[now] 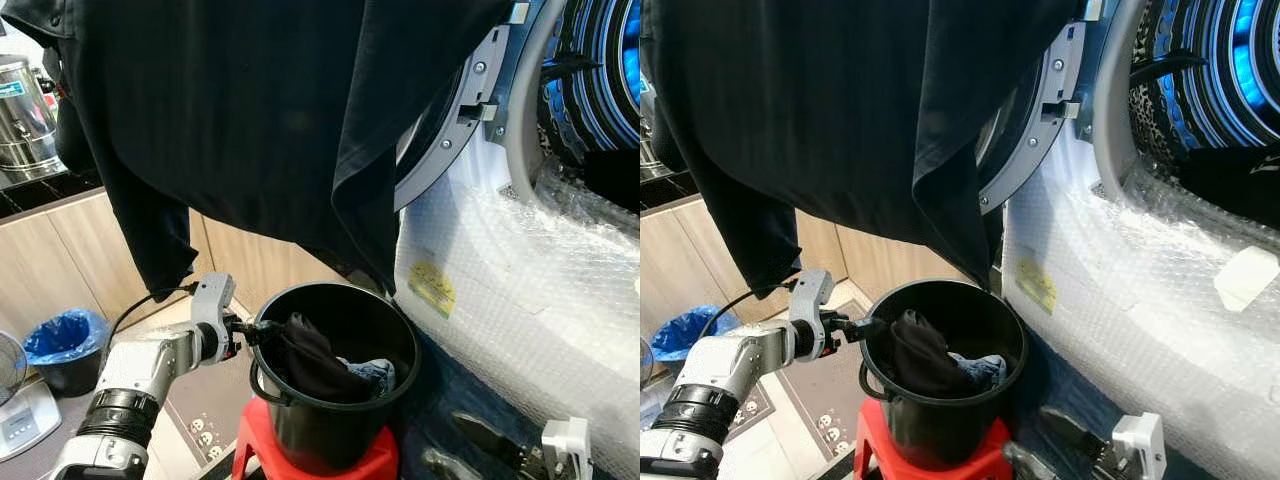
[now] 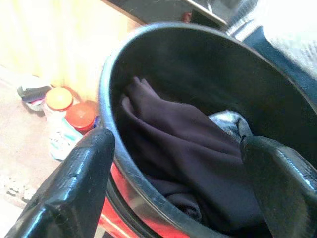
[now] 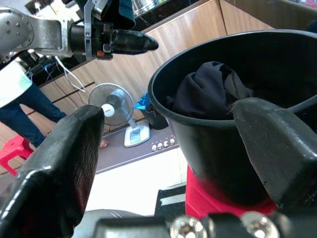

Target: Clothes washing

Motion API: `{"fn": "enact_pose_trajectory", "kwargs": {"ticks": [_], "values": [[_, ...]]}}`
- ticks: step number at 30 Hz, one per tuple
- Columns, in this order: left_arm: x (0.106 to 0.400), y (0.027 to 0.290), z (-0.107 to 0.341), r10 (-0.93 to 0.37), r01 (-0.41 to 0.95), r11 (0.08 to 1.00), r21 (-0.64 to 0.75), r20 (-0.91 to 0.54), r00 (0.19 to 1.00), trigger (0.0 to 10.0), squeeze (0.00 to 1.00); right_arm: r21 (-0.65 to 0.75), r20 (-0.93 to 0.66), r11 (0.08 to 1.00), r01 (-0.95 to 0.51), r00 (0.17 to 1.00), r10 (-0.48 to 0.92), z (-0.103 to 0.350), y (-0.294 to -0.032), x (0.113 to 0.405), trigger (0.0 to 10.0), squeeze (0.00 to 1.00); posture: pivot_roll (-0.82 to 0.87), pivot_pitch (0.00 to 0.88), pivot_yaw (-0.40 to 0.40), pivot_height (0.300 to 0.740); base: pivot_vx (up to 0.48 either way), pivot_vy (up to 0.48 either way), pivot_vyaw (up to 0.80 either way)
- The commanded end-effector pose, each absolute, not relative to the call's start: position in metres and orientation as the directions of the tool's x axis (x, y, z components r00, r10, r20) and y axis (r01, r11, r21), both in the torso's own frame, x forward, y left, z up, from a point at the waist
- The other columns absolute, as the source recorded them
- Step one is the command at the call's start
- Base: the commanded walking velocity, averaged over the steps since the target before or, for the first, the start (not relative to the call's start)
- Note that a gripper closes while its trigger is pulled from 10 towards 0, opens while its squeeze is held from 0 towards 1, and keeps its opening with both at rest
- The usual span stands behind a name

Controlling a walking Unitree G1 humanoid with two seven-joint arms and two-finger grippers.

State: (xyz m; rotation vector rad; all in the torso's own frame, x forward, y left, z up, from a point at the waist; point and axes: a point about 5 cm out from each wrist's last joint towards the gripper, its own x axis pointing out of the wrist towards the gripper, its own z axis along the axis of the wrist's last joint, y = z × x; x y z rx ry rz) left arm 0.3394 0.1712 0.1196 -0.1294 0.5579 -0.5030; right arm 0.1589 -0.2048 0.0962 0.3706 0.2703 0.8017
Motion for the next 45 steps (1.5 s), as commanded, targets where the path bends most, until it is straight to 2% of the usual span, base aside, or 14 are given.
{"fn": "enact_pose_trajectory", "kwargs": {"ticks": [1, 6, 8, 11, 18, 28, 32, 36, 41, 45], "values": [[0.336, 0.170, 0.121, -0.509, 0.464, 0.858, -0.221, -0.490, 0.708, 10.0, 0.00, 0.400, -0.079, 0.643, -0.653, 0.674, 0.734, 0.104, -0.205, 0.160, 10.0, 0.00, -0.15, 0.000, 0.040, 0.740, 0.000, 0.000, 0.00], [0.329, 0.167, 0.117, -0.550, 0.555, 0.815, -0.166, -0.524, 0.650, 10.0, 0.00, 0.401, -0.072, 0.643, -0.653, 0.677, 0.733, 0.104, -0.202, 0.162, 10.0, 0.00, -0.15, 0.000, 0.040, 0.740, 0.000, 0.000, 0.00], [0.323, 0.164, 0.111, -0.586, 0.616, 0.772, -0.156, -0.549, 0.596, 10.0, 0.00, 0.399, -0.066, 0.642, -0.654, 0.678, 0.732, 0.105, -0.201, 0.164, 10.0, 0.00, -0.14, 0.000, 0.042, 0.740, 0.000, 0.000, 0.00], [0.318, 0.167, 0.105, -0.600, 0.650, 0.745, -0.149, -0.575, 0.557, 10.0, 0.00, 0.400, -0.060, 0.643, -0.653, 0.682, 0.729, 0.106, -0.200, 0.164, 10.0, 0.00, -0.14, 0.005, 0.043, 0.740, 0.000, 0.000, 0.00], [0.319, 0.183, 0.101, -0.579, 0.670, 0.735, -0.102, -0.610, 0.541, 10.0, 0.00, 0.405, -0.055, 0.643, -0.651, 0.684, 0.727, 0.107, -0.198, 0.163, 10.0, 0.00, -0.14, 0.015, 0.039, 0.740, 0.000, 0.000, 0.00], [0.336, 0.207, 0.113, -0.520, 0.601, 0.797, -0.065, -0.582, 0.625, 10.0, 0.00, 0.407, -0.058, 0.651, -0.640, 0.693, 0.718, 0.109, -0.199, 0.161, 10.0, 0.00, -0.14, 0.046, 0.036, 0.740, 0.000, 0.000, 0.00], [0.338, 0.208, 0.114, -0.506, 0.579, 0.813, -0.052, -0.555, 0.661, 10.0, 0.00, 0.411, -0.056, 0.651, -0.638, 0.696, 0.716, 0.110, -0.198, 0.160, 10.0, 0.00, -0.14, 0.049, 0.038, 0.740, 0.000, 0.000, 0.00], [0.339, 0.201, 0.118, -0.517, 0.607, 0.794, 0.025, -0.496, 0.697, 10.0, 0.00, 0.416, -0.053, 0.650, -0.637, 0.696, 0.716, 0.109, -0.197, 0.160, 10.0, 0.00, -0.14, 0.046, 0.038, 0.740, 0.000, 0.000, 0.00], [0.344, 0.196, 0.130, -0.494, 0.574, 0.811, 0.112, -0.393, 0.775, 10.0, 0.00, 0.418, -0.042, 0.646, -0.638, 0.697, 0.716, 0.109, -0.194, 0.161, 10.0, 0.00, -0.14, 0.035, 0.041, 0.740, 0.000, 0.000, 0.00], [0.346, 0.193, 0.131, -0.496, 0.563, 0.819, 0.114, -0.356, 0.792, 10.0, 0.00, 0.420, -0.034, 0.644, -0.640, 0.698, 0.716, 0.109, -0.191, 0.163, 10.0, 0.00, -0.14, 0.029, 0.038, 0.740, 0.000, 0.000, 0.00]]}}
